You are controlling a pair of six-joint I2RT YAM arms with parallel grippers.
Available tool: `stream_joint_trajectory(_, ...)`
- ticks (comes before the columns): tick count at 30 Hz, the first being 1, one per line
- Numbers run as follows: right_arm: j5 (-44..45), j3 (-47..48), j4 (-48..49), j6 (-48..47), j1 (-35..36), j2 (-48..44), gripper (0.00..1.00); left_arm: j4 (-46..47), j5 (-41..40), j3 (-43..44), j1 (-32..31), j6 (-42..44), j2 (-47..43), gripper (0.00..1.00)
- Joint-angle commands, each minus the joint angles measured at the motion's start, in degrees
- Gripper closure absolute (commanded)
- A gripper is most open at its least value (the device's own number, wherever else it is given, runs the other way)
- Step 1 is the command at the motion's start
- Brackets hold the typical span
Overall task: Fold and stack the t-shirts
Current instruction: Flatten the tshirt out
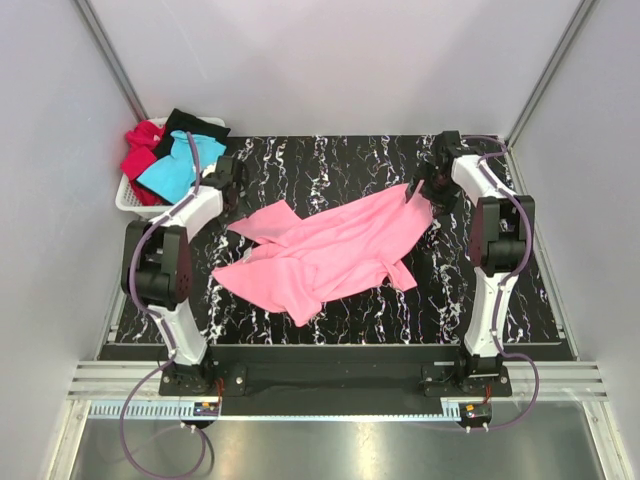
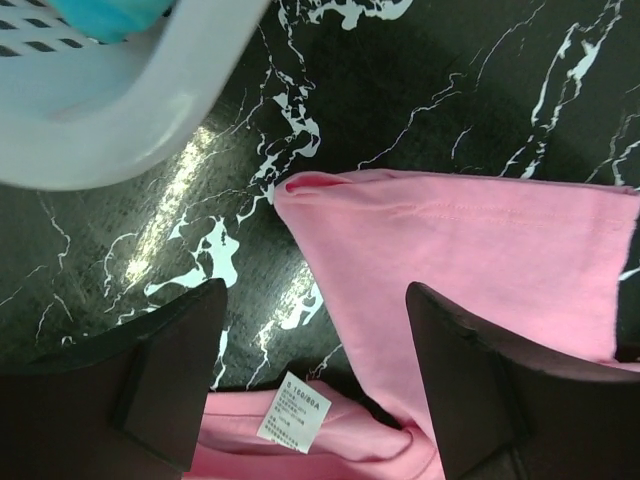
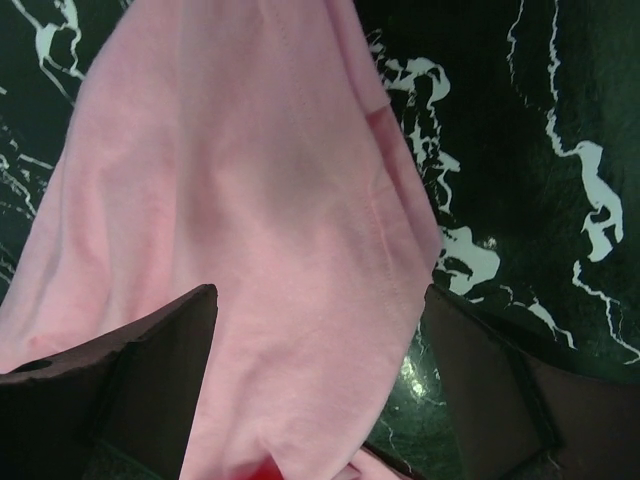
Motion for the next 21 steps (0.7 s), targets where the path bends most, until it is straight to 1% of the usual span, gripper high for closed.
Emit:
stream_joint_trajectory(1, 1.7, 3.6, 0.0, 0.5, -0.9, 1.4, 0.08, 4.2, -0.9, -0.2, -0.1, 1.9, 1.2, 0.24)
stream_joint_trajectory(6, 1.7, 5.0, -0.1, 0.2, -1.2, 2.9, 0.08, 5.2, -1.4, 0.2, -0.2, 1.2, 4.0, 0.26)
stream_joint_trajectory(13, 1.6, 6.5, -0.1, 0.6, -1.8, 4.1, 0.08, 5.1, -1.6, -0.4, -0.2, -2.8, 7.2, 0.32)
stream_joint_trajectory(15, 1.0, 6.3, -0.1, 1.1, -2.2, 4.0, 0.08, 5.3, -0.8, -0.3, -0.3, -3.8, 8.1, 0.33)
stream_joint_trajectory(21, 1.5, 4.8, -0.1, 0.6, -3.0, 3.7, 0.08, 6.1, -2.1, 0.3, -0.3, -4.7, 8.7, 0.36)
